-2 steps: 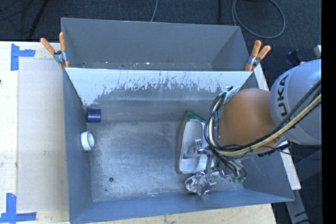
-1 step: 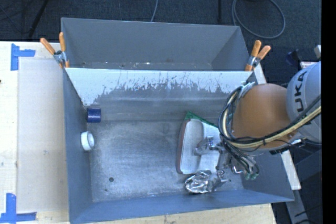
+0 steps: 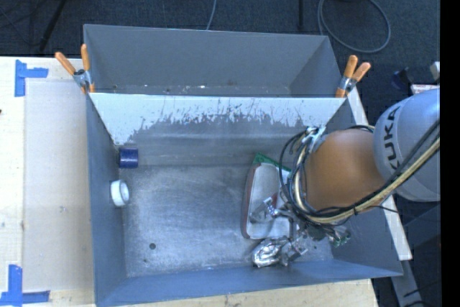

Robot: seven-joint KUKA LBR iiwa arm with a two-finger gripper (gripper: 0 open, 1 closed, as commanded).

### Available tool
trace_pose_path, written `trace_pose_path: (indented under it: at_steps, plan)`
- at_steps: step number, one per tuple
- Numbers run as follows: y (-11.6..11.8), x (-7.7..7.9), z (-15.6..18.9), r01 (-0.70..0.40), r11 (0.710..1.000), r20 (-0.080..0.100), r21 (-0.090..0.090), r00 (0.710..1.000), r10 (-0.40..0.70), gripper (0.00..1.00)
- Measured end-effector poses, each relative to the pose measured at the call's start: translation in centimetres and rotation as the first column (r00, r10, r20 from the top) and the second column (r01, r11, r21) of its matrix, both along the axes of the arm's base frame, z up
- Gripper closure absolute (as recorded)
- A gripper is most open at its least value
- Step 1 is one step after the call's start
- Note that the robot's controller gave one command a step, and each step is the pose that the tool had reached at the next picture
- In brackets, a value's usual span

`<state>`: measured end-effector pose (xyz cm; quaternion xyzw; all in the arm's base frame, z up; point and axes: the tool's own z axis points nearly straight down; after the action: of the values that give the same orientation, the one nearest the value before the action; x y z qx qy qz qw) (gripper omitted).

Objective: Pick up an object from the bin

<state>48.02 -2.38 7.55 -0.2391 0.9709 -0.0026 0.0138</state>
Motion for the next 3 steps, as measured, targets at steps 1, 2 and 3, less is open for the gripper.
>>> trace_pose_path:
  at_steps: [1,2,3]
  plan:
    - [0.0,0.4,0.2,0.004,1.0,-0.017,-0.002,1.0,-0.004,0.0]
    - [0.2,0.5,0.4,0.005,1.0,-0.011,0.003,1.0,-0.005,1.0]
    - [0.3,0.6,4.1,0.01,1.0,-0.027,-0.001,1.0,-0.01,1.0]
